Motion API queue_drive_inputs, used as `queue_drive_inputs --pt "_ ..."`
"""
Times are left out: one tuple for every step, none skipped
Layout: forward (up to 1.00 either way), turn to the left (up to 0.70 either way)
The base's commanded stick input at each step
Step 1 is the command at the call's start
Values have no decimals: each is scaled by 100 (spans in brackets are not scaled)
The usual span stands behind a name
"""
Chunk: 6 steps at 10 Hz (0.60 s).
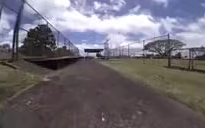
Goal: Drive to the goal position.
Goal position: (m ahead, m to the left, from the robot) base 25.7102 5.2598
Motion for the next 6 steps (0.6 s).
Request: queue_drive_inputs --pt "70 33" --pt "70 1" --pt "70 0" --pt "70 0" --pt "70 0" --pt "70 0"
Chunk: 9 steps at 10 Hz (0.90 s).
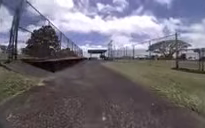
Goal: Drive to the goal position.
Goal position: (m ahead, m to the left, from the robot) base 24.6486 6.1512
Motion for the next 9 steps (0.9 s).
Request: queue_drive_inputs --pt "70 1" --pt "70 2" --pt "70 3" --pt "70 25" --pt "70 35" --pt "70 22" --pt "70 0" --pt "70 0" --pt "70 0"
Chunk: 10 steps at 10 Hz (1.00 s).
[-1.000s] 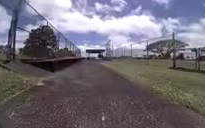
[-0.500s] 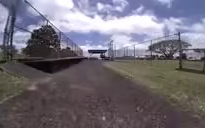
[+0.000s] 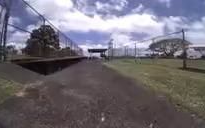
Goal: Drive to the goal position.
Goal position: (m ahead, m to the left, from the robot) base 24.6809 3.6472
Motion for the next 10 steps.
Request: queue_drive_inputs --pt "70 1" --pt "70 1" --pt "70 0" --pt "70 0" --pt "70 4" --pt "70 20" --pt "70 35" --pt "70 35" --pt "70 35" --pt "70 35"
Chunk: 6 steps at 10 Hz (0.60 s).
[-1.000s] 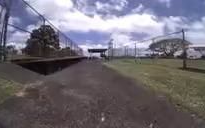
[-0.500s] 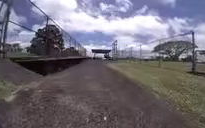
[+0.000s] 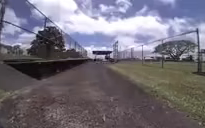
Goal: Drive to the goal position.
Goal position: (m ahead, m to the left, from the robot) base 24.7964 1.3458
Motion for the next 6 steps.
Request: queue_drive_inputs --pt "70 1" --pt "70 0" --pt "70 0" --pt "70 0" --pt "70 0" --pt "70 0"
